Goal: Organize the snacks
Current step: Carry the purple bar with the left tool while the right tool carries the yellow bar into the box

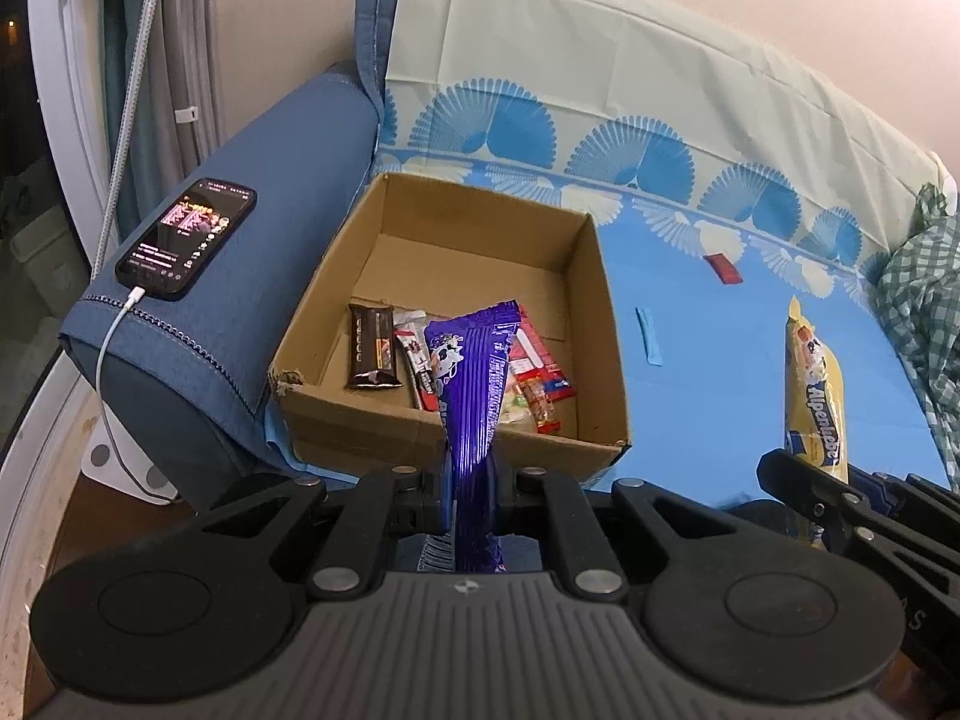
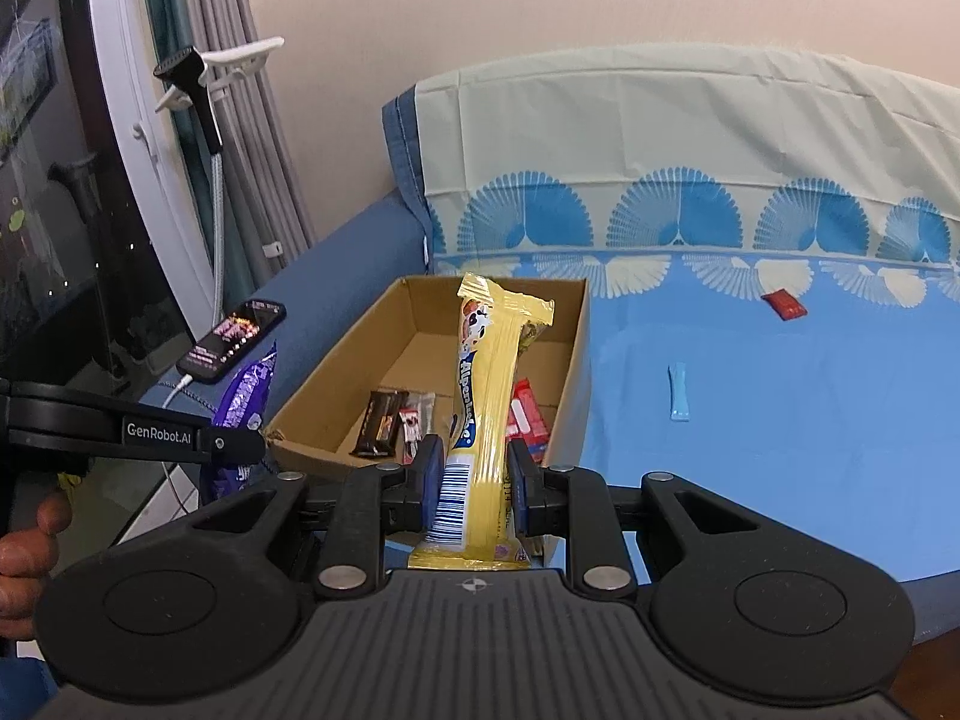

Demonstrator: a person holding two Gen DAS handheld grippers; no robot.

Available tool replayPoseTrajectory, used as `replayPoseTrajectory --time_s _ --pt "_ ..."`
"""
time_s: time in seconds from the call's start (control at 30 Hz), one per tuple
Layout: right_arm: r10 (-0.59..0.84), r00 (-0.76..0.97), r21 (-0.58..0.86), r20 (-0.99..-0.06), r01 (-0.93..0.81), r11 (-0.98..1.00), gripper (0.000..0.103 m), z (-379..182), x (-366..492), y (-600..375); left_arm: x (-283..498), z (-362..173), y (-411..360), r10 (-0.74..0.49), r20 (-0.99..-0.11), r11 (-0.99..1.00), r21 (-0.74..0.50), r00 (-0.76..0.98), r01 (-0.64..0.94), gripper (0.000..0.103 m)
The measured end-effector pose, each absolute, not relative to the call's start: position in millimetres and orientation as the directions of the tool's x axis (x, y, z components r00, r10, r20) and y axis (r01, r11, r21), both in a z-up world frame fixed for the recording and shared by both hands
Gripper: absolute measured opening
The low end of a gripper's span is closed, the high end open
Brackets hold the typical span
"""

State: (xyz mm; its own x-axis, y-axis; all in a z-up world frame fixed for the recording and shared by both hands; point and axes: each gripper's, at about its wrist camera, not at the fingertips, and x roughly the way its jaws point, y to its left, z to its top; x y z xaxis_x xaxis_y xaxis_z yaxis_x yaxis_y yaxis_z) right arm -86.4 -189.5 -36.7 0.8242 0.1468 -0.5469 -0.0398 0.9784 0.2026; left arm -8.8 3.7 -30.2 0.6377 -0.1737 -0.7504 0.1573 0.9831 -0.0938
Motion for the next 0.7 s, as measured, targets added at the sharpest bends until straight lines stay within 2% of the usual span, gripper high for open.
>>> replayPoseTrajectory --time_s 0.7 --pt "0.176 0.747 0.165 -0.641 -0.089 0.982 0.024 -54.2 -0.3 -162.7 89.9 -47.5 17.4 -0.146 -0.797 0.989 -0.093 0.586 0.118 0.011"
